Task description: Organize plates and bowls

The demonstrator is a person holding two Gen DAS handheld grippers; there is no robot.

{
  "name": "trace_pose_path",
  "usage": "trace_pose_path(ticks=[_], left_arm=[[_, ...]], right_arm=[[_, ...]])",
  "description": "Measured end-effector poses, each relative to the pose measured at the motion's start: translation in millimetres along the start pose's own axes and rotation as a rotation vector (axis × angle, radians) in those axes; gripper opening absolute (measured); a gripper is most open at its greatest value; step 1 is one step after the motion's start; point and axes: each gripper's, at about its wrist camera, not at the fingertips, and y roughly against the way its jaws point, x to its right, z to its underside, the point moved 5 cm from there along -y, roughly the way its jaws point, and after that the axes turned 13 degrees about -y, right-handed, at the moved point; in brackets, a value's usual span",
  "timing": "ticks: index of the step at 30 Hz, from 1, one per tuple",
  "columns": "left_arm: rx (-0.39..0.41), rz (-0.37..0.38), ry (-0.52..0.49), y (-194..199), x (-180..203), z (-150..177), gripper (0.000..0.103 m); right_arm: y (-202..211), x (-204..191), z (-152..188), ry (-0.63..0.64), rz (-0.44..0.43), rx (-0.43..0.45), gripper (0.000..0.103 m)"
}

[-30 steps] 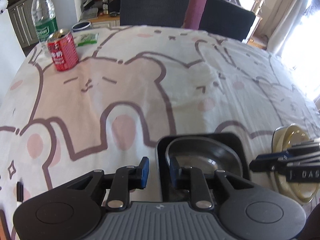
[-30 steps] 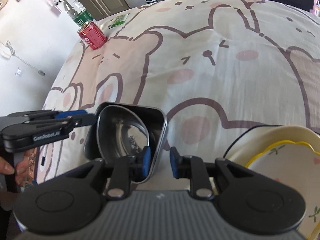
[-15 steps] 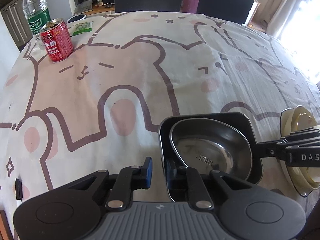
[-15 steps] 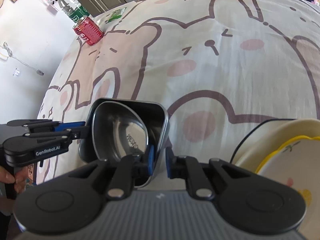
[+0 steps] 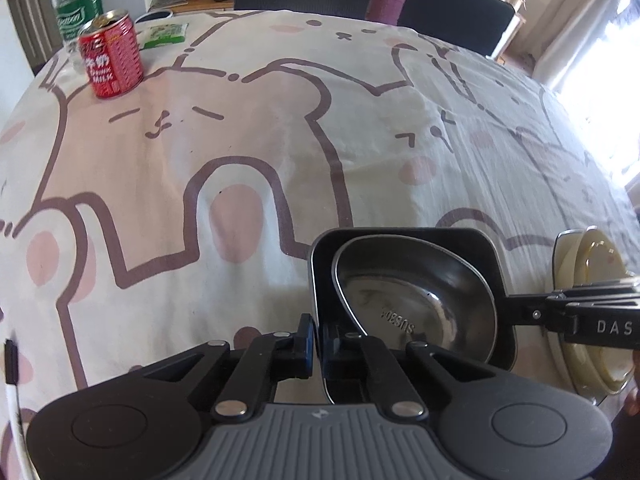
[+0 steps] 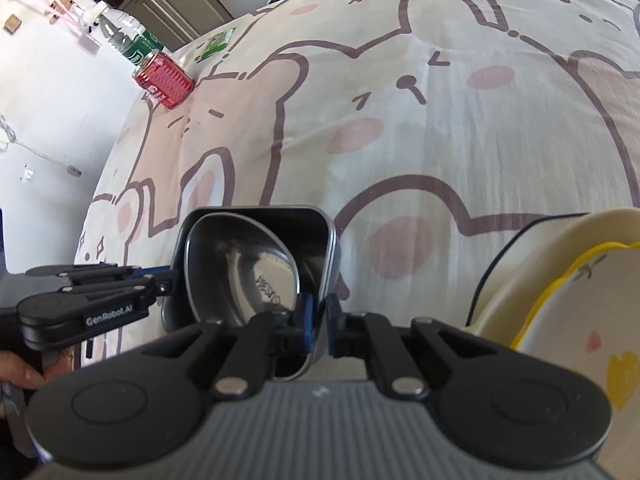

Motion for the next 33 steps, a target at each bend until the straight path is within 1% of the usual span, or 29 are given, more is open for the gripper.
trace_pose_path(ticks=[4, 9, 18, 24, 33], left_arm=[[0.018, 0.026, 0.051, 1.7, -4.4, 2.5, 0.003], [0.048, 0.028, 0.064, 9.2, -4.5, 3.7, 0.004], [0.094, 0.032, 0.128, 20.7, -10.6, 0.6, 0.004], [0.18, 0.066, 0.198, 42.5, -16.9, -5.4, 0.005], [0.33, 0.124, 0.274, 84.9, -12.1, -18.2, 0.008]], right_arm=[[1.2, 1.5, -0.4, -0.017, -0.005, 0.004, 0.007], [7.1, -1.0, -2.0, -0.002, -0.016, 0.029, 0.007], [12.0, -4.3, -4.4, 0.007, -0.037, 0.059, 0.007], [27.1, -11.4, -11.8, 0.022, -0.079, 0.114, 0.007], [65.7, -15.0, -25.7, 0.014, -0.201, 0.203, 0.007]])
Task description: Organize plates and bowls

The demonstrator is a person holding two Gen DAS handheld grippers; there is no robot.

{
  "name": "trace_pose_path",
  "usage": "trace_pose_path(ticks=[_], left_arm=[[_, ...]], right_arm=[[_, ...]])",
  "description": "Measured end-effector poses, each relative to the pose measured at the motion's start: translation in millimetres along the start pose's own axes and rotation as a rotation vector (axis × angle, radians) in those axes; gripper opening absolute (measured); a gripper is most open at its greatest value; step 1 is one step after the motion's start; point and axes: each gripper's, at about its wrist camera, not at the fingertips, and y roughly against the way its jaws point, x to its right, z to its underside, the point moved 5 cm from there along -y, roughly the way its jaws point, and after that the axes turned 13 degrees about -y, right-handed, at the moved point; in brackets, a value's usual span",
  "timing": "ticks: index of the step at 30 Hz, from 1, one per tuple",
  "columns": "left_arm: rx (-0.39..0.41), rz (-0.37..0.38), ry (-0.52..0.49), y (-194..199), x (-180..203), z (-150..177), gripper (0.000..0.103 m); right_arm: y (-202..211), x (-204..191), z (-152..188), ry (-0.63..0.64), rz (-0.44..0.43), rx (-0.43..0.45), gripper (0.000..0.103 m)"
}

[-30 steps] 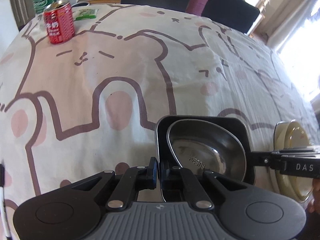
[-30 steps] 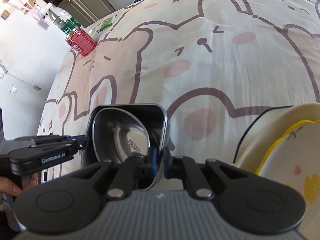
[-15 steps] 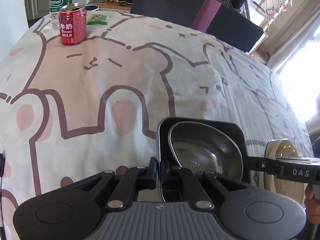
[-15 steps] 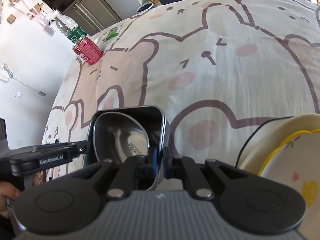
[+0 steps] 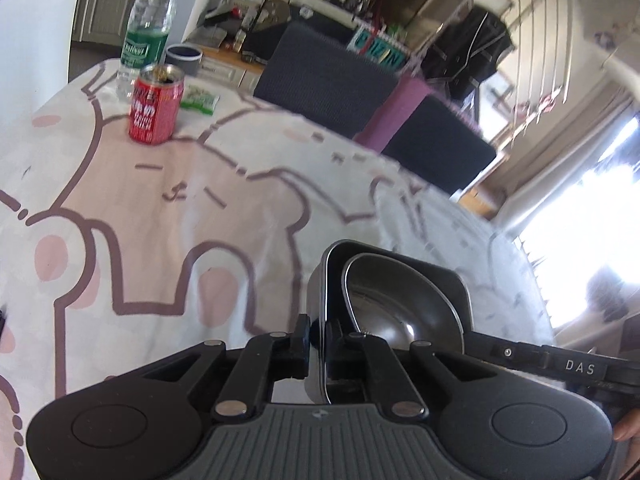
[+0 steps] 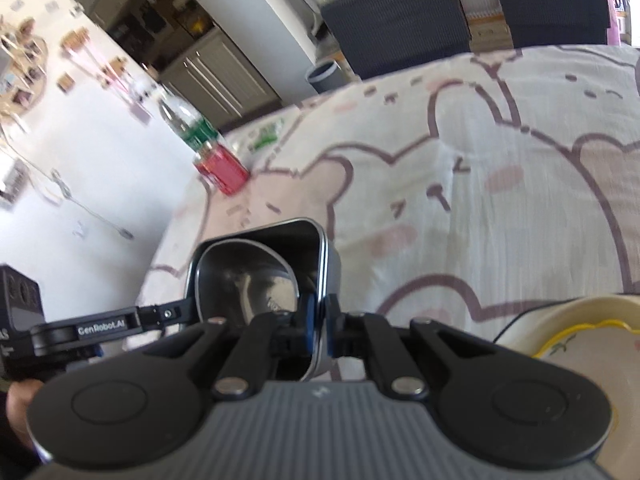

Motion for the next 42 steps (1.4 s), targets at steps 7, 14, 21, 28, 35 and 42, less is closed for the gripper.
trace_pose_path(ticks=[7, 14, 21, 28, 35, 42], left_arm=[[0.12, 0.087, 0.032, 26.1, 28.4, -17.0, 0.01], [0.176, 0.211, 0.025, 31.4, 74.8, -21.6, 0.01], [0.145, 0.318, -0.019, 14.8, 126.6, -9.3, 0.005], [0.048, 0.362, -0.034, -18.6, 160.3, 14.2, 0.005], [0.031, 0.367, -0.029, -24.4, 168.4, 20.0, 0.005], [-0.006, 0.365, -0.022, -29.1, 169.8, 29.7, 0.005]], right_arm=[[41.3, 1.1, -11.7, -0.012, -0.089, 0.073, 0.007], [92.1, 24.2, -22.2, -0.065, -0.132, 0.152, 0.007], [137.1, 61.7, -18.1, -0.101, -0.1, 0.219, 0.007], [153.2, 104.7, -7.2, -0.152, -0.027, 0.218, 0.007], [160.4, 117.8, -3.6, -0.15, -0.007, 0.215, 0.007], [166.4, 124.6, 0.6, -0.155, 0.008, 0.185, 0.007]])
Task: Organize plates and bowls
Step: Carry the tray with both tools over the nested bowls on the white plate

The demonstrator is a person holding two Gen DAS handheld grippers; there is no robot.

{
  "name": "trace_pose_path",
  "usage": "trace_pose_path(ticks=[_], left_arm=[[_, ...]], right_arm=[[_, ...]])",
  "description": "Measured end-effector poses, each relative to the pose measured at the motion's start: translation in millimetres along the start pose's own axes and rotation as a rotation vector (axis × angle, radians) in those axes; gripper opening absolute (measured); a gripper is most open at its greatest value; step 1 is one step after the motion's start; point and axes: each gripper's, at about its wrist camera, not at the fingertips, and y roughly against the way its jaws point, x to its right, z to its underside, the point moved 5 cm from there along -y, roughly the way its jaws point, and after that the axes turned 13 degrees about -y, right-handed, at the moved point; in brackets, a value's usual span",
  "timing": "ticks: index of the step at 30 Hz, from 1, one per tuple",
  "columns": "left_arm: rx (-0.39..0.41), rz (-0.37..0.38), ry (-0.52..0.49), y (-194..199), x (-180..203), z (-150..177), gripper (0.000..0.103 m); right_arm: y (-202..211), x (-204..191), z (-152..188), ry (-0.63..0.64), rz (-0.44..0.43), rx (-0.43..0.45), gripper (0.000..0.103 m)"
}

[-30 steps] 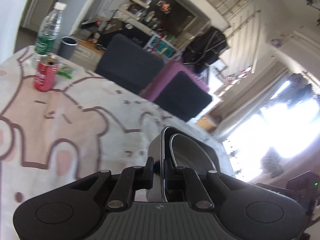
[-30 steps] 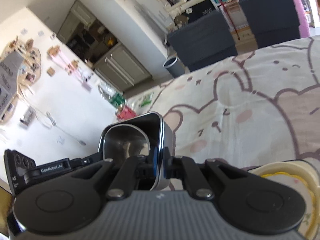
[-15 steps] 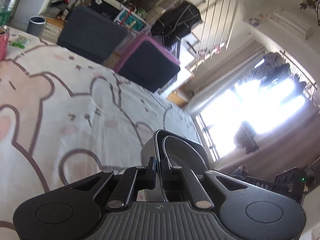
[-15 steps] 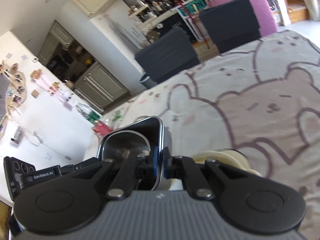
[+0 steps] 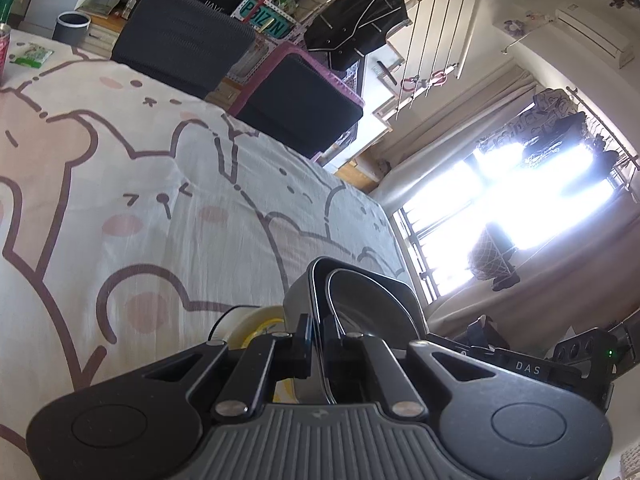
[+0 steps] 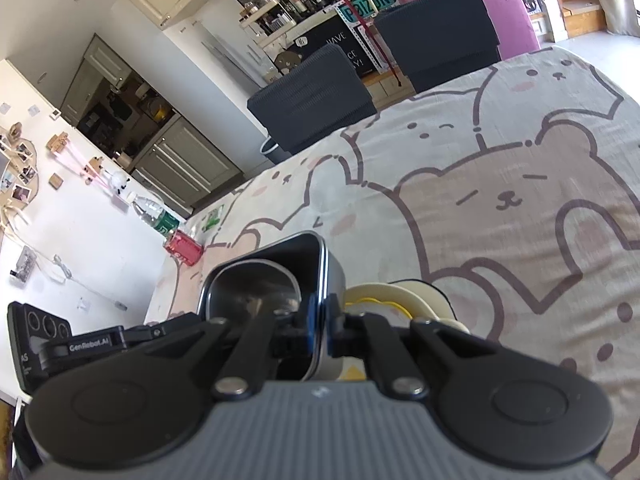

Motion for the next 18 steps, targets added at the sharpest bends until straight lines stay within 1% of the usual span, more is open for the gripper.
trace_pose_path(ticks=[4, 8, 11, 14, 18], left_arm=[[-0.022, -0.001, 0.01, -4.7, -0.2, 7.3, 0.005], [-0.06, -0.006, 0.021, -13.3, -1.6, 17.7, 0.005], [-0.09, -0.018, 0.028, -20.1, -4.3, 24.8, 0.005], [-0.116, -0.045, 0.021, -26.6, -7.4, 30.5, 0.005], [-0.138, -0.053, 0.038, -33.4, -11.7, 35.2, 0.005]], right_arm=[[0.1, 5.2, 2.4, -0.008, 0.016, -0.02, 0.007], [-0.7, 14.3, 6.9, -0.01, 0.053, -0.048, 0.007], [-3.1, 20.1, 9.6, -0.016, 0.079, -0.069, 0.007], [-6.6, 23.2, 12.6, -0.014, 0.1, -0.088, 0.007], [-12.3, 24.9, 16.1, -0.008, 0.14, -0.117, 0.007]])
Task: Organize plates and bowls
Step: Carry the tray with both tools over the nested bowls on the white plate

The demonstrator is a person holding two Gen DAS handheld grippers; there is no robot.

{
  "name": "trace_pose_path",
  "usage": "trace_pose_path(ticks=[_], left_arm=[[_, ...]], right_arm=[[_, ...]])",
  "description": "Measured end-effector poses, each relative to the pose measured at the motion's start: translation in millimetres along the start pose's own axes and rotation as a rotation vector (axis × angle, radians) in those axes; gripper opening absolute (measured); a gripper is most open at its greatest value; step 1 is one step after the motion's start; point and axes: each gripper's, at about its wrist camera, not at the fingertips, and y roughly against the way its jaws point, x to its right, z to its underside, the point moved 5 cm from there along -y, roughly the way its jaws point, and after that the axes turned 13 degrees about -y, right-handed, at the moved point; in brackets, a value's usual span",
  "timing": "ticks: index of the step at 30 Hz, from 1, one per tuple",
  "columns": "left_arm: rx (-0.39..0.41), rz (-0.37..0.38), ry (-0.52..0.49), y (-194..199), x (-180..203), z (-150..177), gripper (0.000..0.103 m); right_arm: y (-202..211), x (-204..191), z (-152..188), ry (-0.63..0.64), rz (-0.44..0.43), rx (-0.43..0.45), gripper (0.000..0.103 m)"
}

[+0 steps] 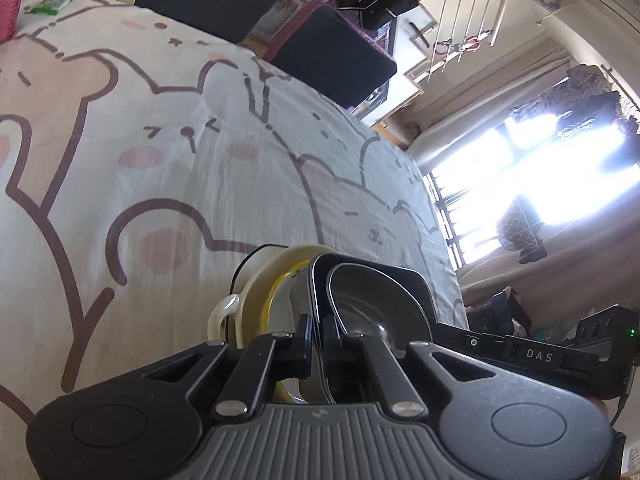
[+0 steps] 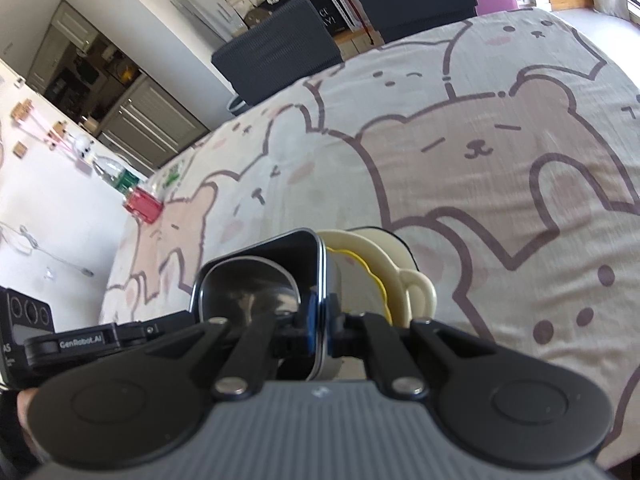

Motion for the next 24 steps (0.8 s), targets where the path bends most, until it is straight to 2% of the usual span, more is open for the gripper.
trace_pose_path(ticks=[12, 24], left_arm=[[-0.029, -0.004, -0.003, -9.4, 0.9, 1.9, 0.004], [-0.042, -0.013, -0.011, -13.5, 1.3, 2.2, 0.004]], right_arm=[[-10.0, 9.0, 0.4, -0.001, 0.064, -0.037, 0.007], [-14.4, 10.1, -0.6, 0.009, 0.084, -0.055, 0.007]])
